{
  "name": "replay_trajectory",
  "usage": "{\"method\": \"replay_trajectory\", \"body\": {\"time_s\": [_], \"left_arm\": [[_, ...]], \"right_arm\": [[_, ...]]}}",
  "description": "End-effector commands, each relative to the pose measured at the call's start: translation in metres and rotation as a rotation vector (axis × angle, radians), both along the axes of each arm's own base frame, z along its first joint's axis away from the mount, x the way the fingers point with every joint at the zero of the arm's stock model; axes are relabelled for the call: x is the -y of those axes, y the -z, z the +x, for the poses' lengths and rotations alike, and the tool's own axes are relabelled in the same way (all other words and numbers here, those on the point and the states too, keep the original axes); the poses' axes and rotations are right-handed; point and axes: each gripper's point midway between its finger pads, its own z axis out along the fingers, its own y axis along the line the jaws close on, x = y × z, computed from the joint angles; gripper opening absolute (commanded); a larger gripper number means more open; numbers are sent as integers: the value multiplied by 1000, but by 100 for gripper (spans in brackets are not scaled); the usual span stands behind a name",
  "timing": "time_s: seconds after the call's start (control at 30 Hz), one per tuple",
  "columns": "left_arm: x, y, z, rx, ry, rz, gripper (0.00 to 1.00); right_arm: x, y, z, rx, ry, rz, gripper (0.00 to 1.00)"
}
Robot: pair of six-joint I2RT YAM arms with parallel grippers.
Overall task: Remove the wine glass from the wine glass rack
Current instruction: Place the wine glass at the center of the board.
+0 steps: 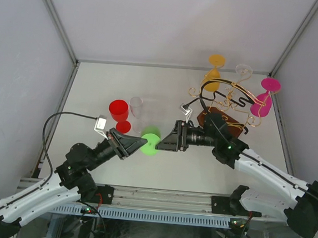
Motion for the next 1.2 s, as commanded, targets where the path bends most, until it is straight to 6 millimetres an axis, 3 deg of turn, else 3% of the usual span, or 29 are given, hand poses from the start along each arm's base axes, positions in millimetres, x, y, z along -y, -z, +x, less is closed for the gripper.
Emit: {"method": "replay_trajectory", "body": {"time_s": [0.0, 0.1, 0.17, 0.23, 0.57, 0.77, 0.83, 0.93, 1.0, 1.07, 1.17], "left_arm": [[-4, -7, 2, 45, -26, -33, 0], [-8, -4, 5, 31, -55, -52, 0], [-9, -1, 5, 31, -57, -59, 0], [-10, -1, 6, 35, -65, -61, 0], [-10, -1, 6, 35, -62, -50, 0], [-11, 0, 6, 35, -68, -47, 0], [-9, 2, 5, 31, -57, -33, 20], [-6, 7, 7, 17, -54, 12, 29], [-7, 10, 8, 7, -63, 41, 43], [-10, 14, 10, -10, -86, 77, 60], [-20, 19, 13, -46, -130, 119, 76]], "right_arm": [[-17, -33, -4, 25, -26, 131, 50], [-23, -32, -9, 30, -54, 139, 48], [-26, -27, -3, 9, -24, 125, 31], [-30, -25, 0, -16, -22, 129, 23], [-34, -24, 5, -8, -9, 136, 18], [-33, -22, 4, 55, -27, 130, 0], [-32, -22, 3, 88, -36, 128, 0], [-30, -22, 0, 159, -55, 125, 0], [-28, -20, -1, 226, -63, 111, 0], [-23, -13, -1, 316, -64, 72, 0], [-12, 2, -3, 551, -96, -19, 0]]}}
